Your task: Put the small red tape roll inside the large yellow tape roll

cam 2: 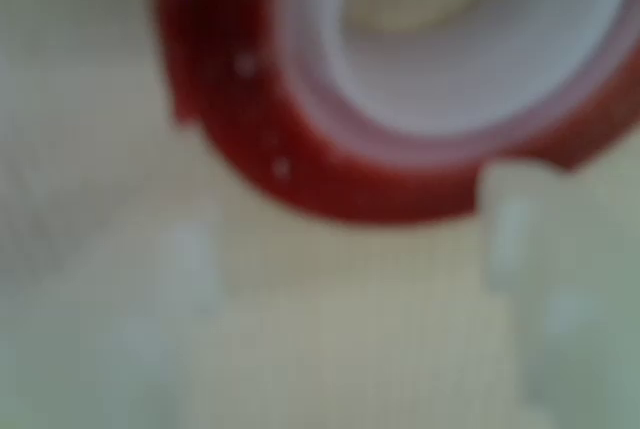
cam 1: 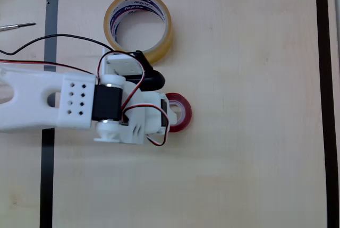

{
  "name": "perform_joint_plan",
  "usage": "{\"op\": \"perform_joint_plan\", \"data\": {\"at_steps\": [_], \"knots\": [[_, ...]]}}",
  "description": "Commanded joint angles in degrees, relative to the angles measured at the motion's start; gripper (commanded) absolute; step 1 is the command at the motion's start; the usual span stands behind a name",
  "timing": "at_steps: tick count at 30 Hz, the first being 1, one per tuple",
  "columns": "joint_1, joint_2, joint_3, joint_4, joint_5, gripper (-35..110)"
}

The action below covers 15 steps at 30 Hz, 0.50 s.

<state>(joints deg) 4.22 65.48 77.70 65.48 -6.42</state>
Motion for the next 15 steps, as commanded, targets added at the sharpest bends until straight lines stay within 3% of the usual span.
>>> {"op": "perform_joint_plan", "data": {"at_steps": [1,15], "knots": [[0.88,0.97,-5.19,0.53,-1.23,14],[-1.58,-1.23,-2.72,0.35,-10.46,14]]}}
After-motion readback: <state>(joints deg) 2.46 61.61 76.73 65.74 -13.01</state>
